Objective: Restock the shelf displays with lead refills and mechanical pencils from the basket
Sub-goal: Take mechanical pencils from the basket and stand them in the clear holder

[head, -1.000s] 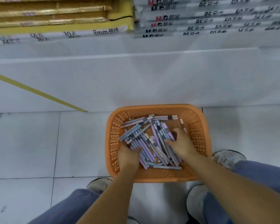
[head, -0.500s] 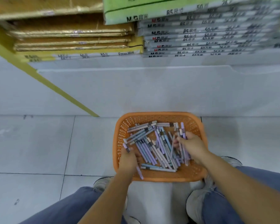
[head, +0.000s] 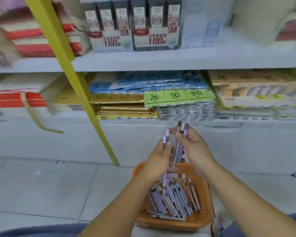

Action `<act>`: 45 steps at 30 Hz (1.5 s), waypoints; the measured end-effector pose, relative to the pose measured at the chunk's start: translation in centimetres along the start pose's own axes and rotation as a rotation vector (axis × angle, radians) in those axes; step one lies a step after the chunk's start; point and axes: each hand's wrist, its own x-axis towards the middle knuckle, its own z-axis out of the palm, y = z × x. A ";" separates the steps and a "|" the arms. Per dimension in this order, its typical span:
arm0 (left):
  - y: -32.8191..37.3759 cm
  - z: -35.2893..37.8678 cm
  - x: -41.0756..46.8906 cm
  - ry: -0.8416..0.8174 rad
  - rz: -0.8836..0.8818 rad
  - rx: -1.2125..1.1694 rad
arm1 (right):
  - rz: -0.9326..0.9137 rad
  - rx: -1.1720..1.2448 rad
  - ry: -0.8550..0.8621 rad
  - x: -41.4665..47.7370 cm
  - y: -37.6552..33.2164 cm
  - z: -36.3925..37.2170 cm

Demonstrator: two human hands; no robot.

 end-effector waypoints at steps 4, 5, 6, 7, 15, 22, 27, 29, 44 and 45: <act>5.9 -1.1 -1.4 -0.040 0.172 0.032 | -0.128 -0.135 -0.043 -1.0 -7.0 0.0; 7.2 -1.4 -1.5 -0.044 0.207 0.034 | -0.152 -0.168 -0.036 -0.9 -8.4 -0.2; 8.5 -1.7 -1.7 -0.044 0.241 0.043 | -0.172 -0.194 -0.029 -0.9 -9.7 -0.3; 9.7 -2.0 -1.8 -0.040 0.267 0.065 | -0.189 -0.212 -0.027 -0.8 -10.9 -0.5; 16.6 -2.8 -0.7 0.029 0.388 0.106 | -0.244 -0.105 -0.073 1.7 -18.5 -1.8; 21.3 -3.4 2.8 0.108 0.477 0.092 | -0.496 -0.123 0.048 4.6 -24.7 -3.5; 25.1 -6.0 5.2 0.256 0.572 -0.037 | -0.801 -0.185 0.176 8.8 -32.2 -4.8; 26.3 -7.1 5.7 0.294 0.582 -0.071 | -0.837 -0.329 0.180 11.6 -33.8 -4.5; 29.5 -9.7 8.0 0.325 0.592 -0.017 | -0.746 -0.875 0.033 23.9 -32.9 -2.5; 29.6 -9.6 8.1 0.329 0.597 -0.016 | -0.747 -0.890 0.027 24.0 -32.8 -2.4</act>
